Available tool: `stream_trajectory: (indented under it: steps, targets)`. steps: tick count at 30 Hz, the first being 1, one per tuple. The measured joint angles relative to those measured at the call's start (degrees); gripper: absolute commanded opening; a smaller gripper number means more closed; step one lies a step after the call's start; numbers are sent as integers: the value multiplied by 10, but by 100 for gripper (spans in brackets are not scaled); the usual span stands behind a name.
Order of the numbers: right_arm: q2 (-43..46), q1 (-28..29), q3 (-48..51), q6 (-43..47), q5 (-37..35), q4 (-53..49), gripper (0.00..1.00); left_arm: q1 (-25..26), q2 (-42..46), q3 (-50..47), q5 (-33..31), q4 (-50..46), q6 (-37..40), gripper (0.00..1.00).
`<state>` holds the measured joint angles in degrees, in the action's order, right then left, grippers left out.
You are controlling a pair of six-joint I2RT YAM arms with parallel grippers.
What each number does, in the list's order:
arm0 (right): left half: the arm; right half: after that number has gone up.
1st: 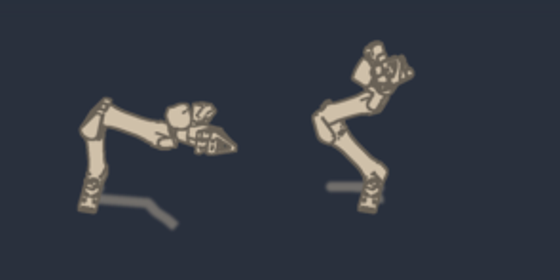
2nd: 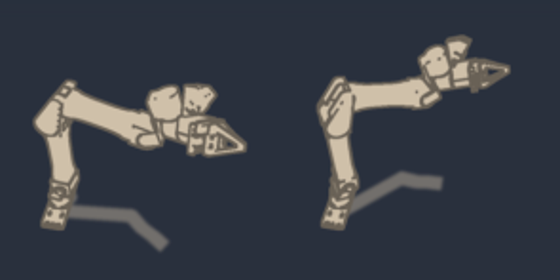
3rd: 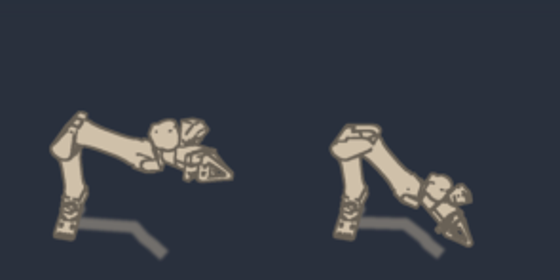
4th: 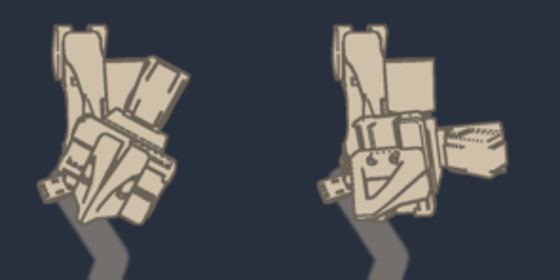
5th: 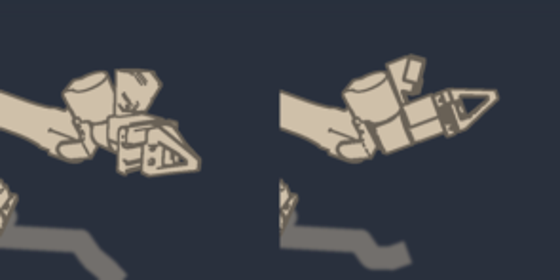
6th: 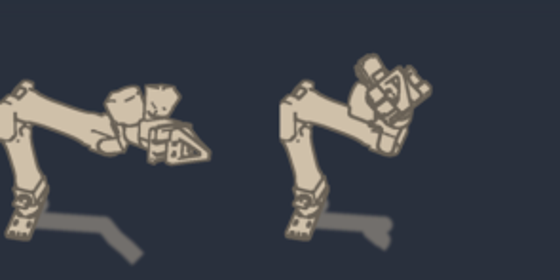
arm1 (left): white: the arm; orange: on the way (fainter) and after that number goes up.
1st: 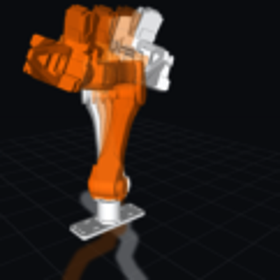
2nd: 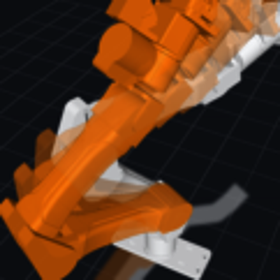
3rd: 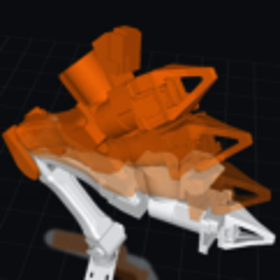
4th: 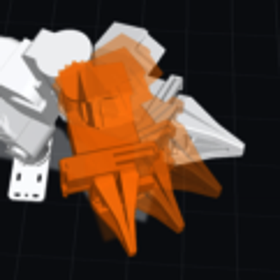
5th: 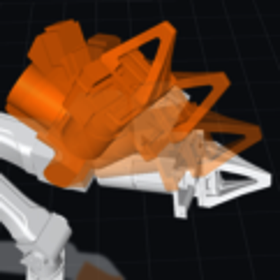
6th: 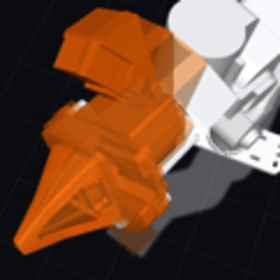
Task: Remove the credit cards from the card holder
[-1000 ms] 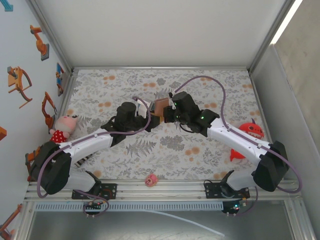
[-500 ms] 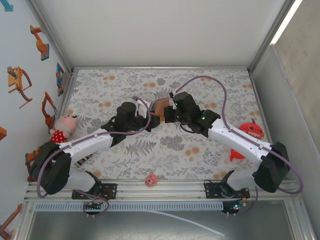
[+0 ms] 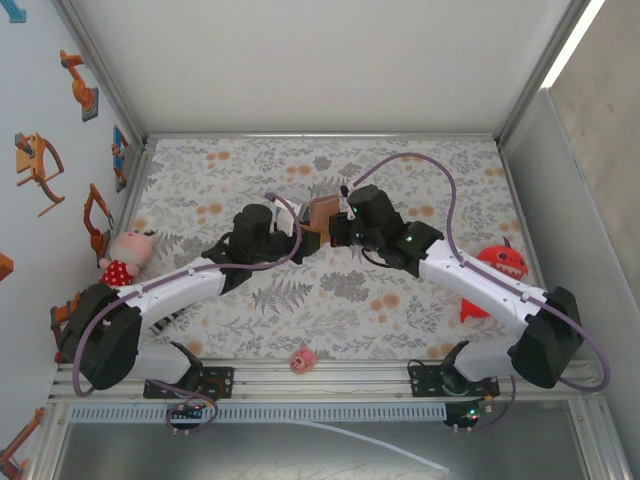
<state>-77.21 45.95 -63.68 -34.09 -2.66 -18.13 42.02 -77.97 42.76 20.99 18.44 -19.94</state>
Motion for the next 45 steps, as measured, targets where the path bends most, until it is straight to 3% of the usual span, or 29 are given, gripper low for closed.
stream_trajectory:
  steps: [28,33,45]
  targets:
    - [24,-4,21,0,-2,17,0,3,1,0,0,13,-2,0]
    - [30,-27,28,1,-10,8,0,-1,2,0,-3,12,-3,0]
    - [65,-33,28,28,24,8,2,-13,26,-7,22,21,-13,0]
